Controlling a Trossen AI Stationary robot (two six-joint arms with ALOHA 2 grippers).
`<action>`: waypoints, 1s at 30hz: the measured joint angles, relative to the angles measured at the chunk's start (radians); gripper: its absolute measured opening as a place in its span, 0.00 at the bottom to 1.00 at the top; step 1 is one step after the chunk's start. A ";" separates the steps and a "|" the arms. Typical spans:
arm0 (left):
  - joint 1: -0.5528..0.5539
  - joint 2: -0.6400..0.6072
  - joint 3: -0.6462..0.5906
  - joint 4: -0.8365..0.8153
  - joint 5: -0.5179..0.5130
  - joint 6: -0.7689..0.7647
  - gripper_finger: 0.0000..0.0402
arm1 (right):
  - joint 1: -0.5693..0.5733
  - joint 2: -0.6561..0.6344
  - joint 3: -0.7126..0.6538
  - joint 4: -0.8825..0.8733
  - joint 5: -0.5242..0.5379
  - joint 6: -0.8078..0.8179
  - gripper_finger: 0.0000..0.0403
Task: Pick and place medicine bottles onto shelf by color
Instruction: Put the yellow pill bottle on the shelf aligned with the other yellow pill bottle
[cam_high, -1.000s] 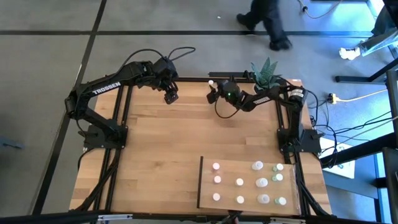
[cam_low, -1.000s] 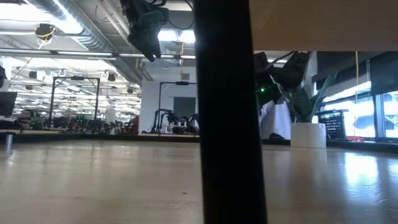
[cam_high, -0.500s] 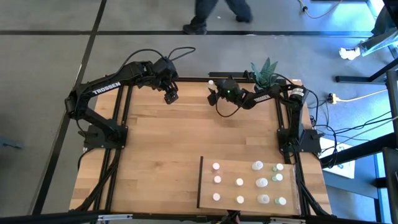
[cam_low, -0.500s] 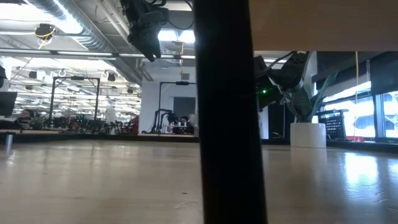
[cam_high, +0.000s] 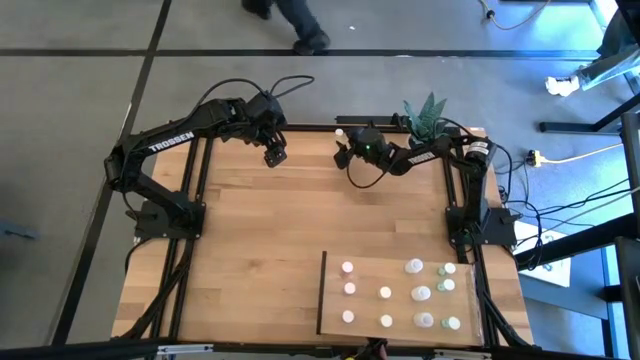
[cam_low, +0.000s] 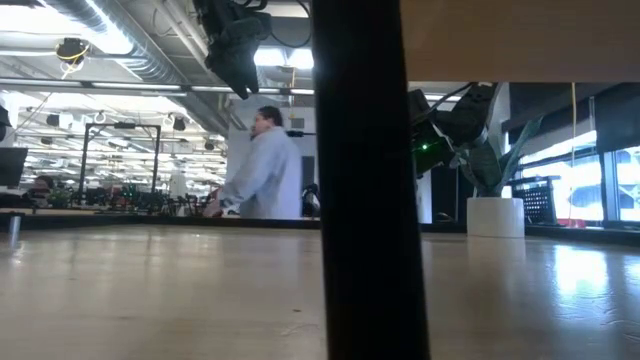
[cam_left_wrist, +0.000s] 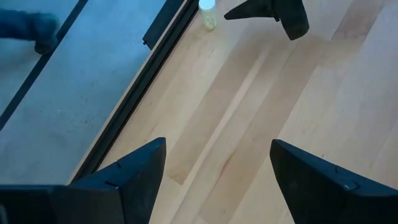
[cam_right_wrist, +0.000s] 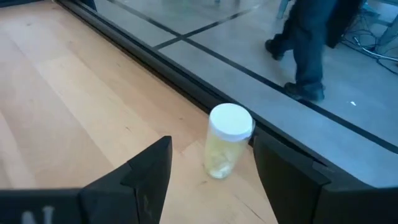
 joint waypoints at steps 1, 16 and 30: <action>0.000 0.000 0.000 0.000 0.000 0.000 0.70 | 0.000 0.000 0.000 0.000 0.006 0.000 0.57; 0.000 0.000 0.000 0.000 0.000 0.000 0.70 | -0.018 0.001 0.037 -0.035 0.047 0.003 0.57; 0.000 0.000 0.000 0.000 0.000 0.001 0.70 | -0.028 0.001 0.037 -0.069 0.006 0.004 0.57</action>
